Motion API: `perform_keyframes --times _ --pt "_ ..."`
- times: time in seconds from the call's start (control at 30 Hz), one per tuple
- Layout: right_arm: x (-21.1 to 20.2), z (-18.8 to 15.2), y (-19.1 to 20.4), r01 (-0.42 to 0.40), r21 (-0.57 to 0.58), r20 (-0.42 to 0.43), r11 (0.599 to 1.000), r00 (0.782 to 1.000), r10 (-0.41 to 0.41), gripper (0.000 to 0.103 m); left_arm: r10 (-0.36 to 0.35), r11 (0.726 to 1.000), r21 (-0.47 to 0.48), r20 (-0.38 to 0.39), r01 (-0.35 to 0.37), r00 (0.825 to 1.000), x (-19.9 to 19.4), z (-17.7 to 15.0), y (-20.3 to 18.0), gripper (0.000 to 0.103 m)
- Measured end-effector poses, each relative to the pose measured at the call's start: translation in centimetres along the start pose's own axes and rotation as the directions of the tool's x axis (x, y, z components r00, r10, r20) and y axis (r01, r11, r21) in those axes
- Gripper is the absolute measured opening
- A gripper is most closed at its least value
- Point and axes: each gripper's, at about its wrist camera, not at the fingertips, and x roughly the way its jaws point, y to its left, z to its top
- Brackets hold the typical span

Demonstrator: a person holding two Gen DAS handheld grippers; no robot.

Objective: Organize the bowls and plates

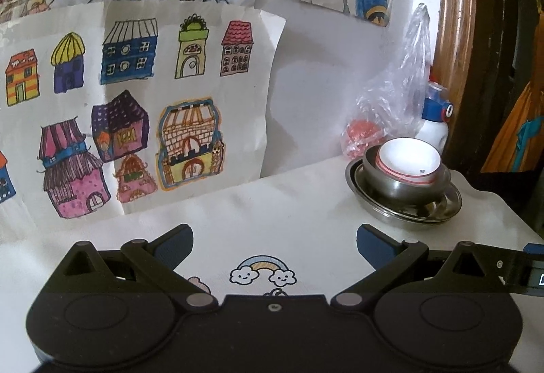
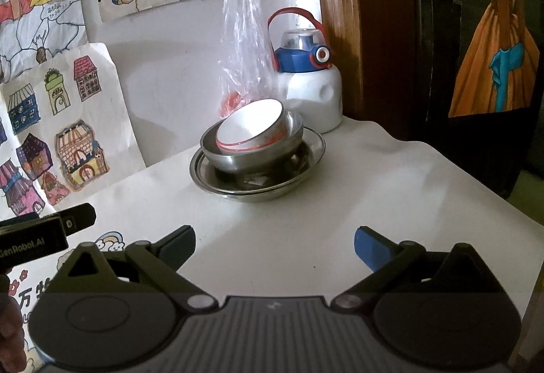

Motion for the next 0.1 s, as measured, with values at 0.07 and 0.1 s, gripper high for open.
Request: perform_keyframes --times 0.07,0.1 --pt "-0.01 -0.03 0.0 -0.002 0.003 -0.001 1.0 1.0 0.002 0.102 0.001 1.0 0.004 0.001 -0.001 1.0 -0.01 0.05 -0.08 0.102" --pt "-0.01 -0.05 0.0 -0.002 0.004 -0.002 1.0 1.0 0.002 0.102 -0.001 1.0 0.004 0.001 0.001 1.0 -0.01 0.05 -0.1 0.102"
